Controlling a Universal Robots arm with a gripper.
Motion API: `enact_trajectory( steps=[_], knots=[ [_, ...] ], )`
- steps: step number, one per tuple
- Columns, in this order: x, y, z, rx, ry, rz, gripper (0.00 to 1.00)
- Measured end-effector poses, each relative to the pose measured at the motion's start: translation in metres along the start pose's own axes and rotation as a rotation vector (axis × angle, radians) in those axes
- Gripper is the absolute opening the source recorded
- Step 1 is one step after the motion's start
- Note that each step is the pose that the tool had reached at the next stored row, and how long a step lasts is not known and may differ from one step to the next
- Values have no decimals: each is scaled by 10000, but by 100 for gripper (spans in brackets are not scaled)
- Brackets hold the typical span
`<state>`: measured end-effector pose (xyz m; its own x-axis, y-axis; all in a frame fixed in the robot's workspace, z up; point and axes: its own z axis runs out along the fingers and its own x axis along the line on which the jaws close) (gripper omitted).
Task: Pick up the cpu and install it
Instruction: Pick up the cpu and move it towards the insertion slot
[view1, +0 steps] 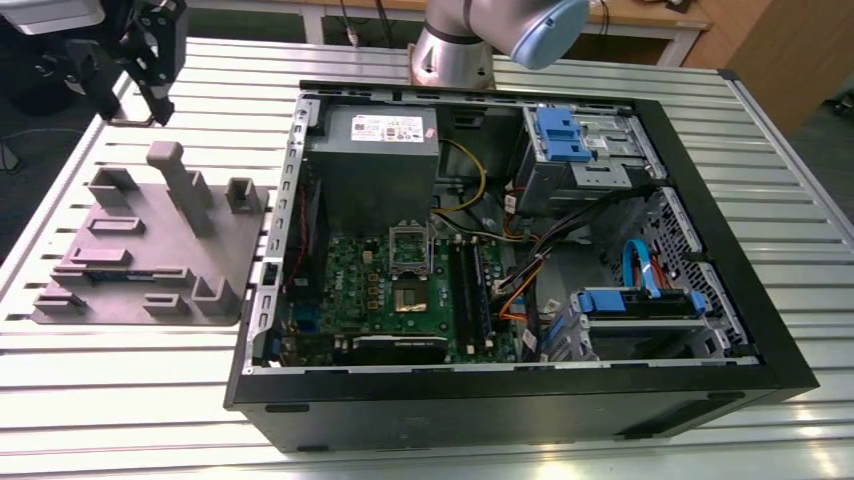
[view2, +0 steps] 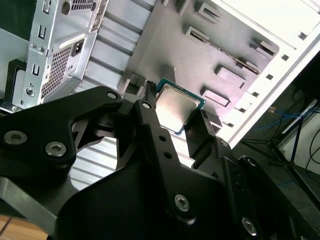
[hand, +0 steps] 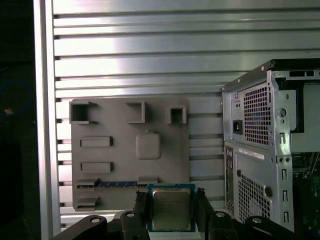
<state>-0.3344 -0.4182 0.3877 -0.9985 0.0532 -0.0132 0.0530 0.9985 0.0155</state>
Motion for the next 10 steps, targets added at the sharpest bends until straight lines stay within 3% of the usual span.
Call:
enact_trajectory(
  steps=[10],
  knots=[
    [-93,5,2,0,0,0,47]
  ],
)
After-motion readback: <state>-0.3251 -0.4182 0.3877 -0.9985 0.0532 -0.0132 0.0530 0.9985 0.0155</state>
